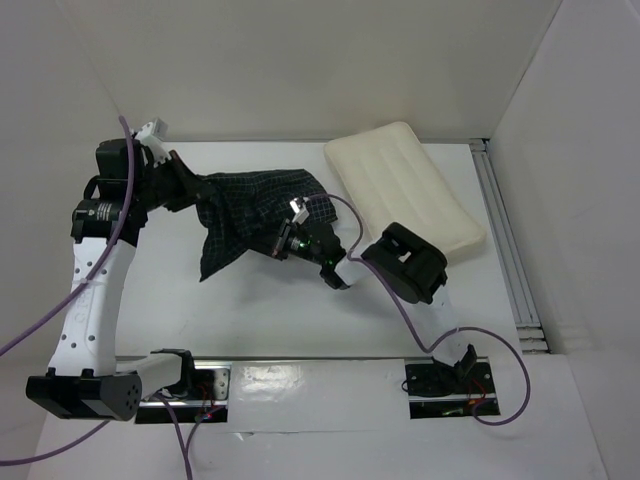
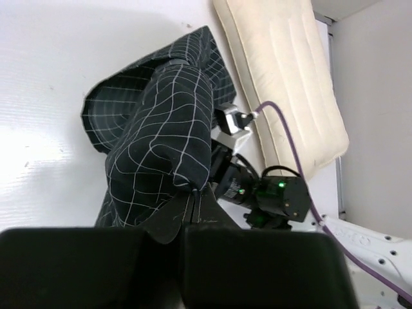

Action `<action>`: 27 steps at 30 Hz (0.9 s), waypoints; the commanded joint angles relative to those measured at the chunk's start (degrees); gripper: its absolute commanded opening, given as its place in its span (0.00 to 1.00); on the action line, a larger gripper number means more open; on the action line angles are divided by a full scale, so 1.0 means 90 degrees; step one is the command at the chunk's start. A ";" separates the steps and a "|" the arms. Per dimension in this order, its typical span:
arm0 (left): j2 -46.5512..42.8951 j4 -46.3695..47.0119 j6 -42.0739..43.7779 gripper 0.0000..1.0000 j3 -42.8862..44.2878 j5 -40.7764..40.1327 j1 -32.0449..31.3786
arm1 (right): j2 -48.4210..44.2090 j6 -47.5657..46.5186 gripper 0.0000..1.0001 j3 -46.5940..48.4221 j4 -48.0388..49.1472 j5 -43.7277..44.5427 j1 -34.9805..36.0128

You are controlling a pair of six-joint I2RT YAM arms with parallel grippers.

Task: Put the pillow into the pillowcase

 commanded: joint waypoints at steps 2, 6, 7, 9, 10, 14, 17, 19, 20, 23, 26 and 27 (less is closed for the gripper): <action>-0.0140 0.0027 0.0068 0.00 0.0238 -0.0691 0.0050 | -0.0534 -0.0219 0.00 0.0215 0.0305 -0.0231 -0.0376; 0.0337 -0.0089 0.0009 0.00 0.0966 -0.1541 0.0391 | -0.1121 -0.1604 0.00 0.1304 -0.2376 -0.0816 -0.0971; 0.0474 -0.0090 -0.0068 0.00 0.1202 -0.1639 0.0605 | -0.1122 -0.1926 0.00 0.2188 -0.2866 -0.0915 -0.1204; 0.0853 -0.0148 -0.0069 0.00 0.2078 -0.1640 0.0821 | -0.0957 -0.2524 0.00 0.3237 -0.4177 -0.1245 -0.1469; 0.0943 -0.0148 -0.0069 0.00 0.2374 -0.1640 0.0918 | -0.0849 -0.2603 0.00 0.4267 -0.4489 -0.1663 -0.1596; 0.1012 -0.0226 -0.0069 0.00 0.3410 -0.1639 0.1202 | -0.0876 -0.2603 0.00 0.5340 -0.4746 -0.2428 -0.2143; 0.0672 -0.0304 0.0000 0.00 0.3500 -0.1612 0.1203 | -0.1217 -0.2603 0.00 0.5372 -0.4893 -0.3131 -0.2309; 0.0418 -0.0383 0.0000 0.00 0.2957 -0.1329 0.1203 | -0.1520 -0.2603 0.00 0.4963 -0.4893 -0.3395 -0.2388; 0.0242 -0.0383 -0.0058 0.00 0.2605 -0.1115 0.1203 | -0.1870 -0.2603 0.00 0.4381 -0.4980 -0.3541 -0.2523; -0.0597 -0.0187 -0.0137 0.00 0.0678 -0.0012 0.1203 | -0.2438 -0.3138 0.00 0.3102 -0.5681 -0.3621 -0.2690; -0.1583 0.0512 -0.0527 0.00 -0.1596 0.1072 0.0969 | -0.3122 -0.3949 0.00 0.1851 -0.6648 -0.3358 -0.2886; -0.1837 0.0719 -0.0663 0.03 -0.2130 0.1336 0.0814 | -0.3307 -0.4125 0.00 0.1633 -0.6873 -0.3299 -0.3089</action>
